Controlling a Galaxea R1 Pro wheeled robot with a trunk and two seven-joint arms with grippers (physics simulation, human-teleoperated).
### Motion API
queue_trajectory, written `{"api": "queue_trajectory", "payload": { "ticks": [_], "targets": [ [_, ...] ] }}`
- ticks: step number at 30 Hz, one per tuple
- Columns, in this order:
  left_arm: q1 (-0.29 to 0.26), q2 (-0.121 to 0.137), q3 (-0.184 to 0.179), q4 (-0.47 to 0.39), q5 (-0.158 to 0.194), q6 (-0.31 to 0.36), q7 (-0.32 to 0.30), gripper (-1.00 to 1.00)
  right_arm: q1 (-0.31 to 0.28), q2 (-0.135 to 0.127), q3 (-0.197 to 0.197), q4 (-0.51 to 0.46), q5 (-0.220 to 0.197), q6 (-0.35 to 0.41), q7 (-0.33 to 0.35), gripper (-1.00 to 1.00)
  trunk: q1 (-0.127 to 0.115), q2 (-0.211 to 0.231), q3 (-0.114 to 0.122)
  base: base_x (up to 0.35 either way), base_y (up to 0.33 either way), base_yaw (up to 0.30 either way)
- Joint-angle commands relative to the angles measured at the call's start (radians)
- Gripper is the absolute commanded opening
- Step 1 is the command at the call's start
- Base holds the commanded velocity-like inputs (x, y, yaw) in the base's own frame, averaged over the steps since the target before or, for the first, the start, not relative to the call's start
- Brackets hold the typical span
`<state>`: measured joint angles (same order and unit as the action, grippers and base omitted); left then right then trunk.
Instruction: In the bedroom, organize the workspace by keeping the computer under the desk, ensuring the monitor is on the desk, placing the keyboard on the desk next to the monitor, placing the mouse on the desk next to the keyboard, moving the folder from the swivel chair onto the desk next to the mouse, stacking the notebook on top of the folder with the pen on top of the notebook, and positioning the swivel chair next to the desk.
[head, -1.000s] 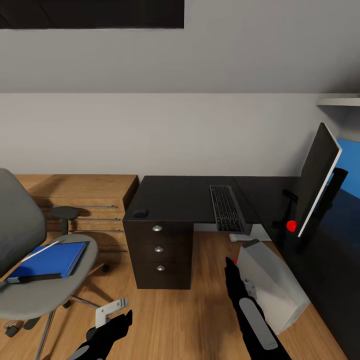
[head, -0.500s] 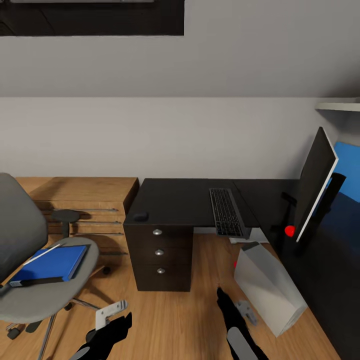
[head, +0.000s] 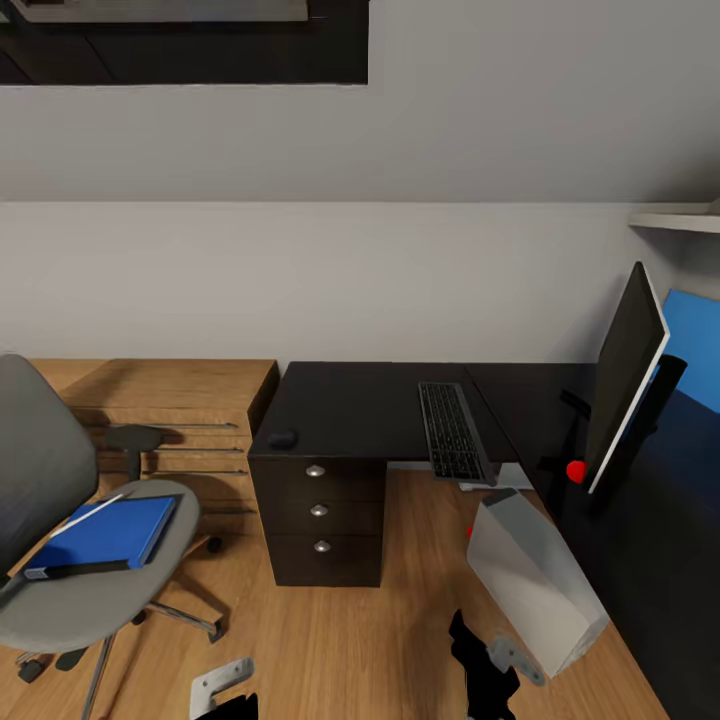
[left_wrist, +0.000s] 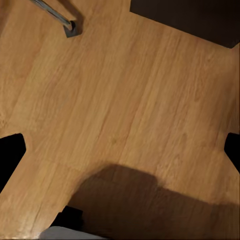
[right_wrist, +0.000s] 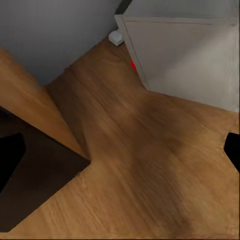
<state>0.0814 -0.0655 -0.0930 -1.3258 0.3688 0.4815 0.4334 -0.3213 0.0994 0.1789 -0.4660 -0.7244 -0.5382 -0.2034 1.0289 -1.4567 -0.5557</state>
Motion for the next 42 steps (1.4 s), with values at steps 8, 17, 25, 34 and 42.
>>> {"api": "queue_trajectory", "payload": {
  "ticks": [8, 17, 25, 34, 42],
  "targets": [
    [0.000, 0.010, -0.001, 0.165, 0.011, -0.179, 0.003, 1.00, -0.001, 0.002, 0.012, 0.124, 0.009, -0.034, 0.007, 1.00, -0.031, 0.056, 0.024, 0.000, 0.000, 0.000],
    [0.000, 0.016, -0.002, 0.298, 0.011, -0.285, 0.002, 1.00, -0.001, 0.004, 0.017, 0.239, 0.013, -0.075, 0.149, 1.00, -0.065, 0.119, 0.053, 0.000, 0.000, 0.000],
    [0.000, 0.048, -0.003, 0.380, 0.011, -0.433, 0.001, 1.00, -0.001, 0.004, 0.022, 0.271, 0.015, -0.079, 0.207, 1.00, -0.096, 0.175, 0.078, 0.000, 0.000, 0.000],
    [0.000, 0.071, -0.005, 0.406, 0.013, -0.477, 0.001, 1.00, -0.001, 0.005, 0.019, 0.277, 0.013, -0.082, 0.218, 1.00, -0.130, 0.238, 0.106, 0.000, 0.000, 0.000],
    [0.000, 0.075, -0.005, 0.416, 0.012, -0.486, 0.005, 1.00, -0.001, 0.005, 0.020, 0.277, 0.013, -0.083, 0.219, 1.00, -0.161, 0.294, 0.131, 0.000, 0.000, 0.000]
  ]
}}
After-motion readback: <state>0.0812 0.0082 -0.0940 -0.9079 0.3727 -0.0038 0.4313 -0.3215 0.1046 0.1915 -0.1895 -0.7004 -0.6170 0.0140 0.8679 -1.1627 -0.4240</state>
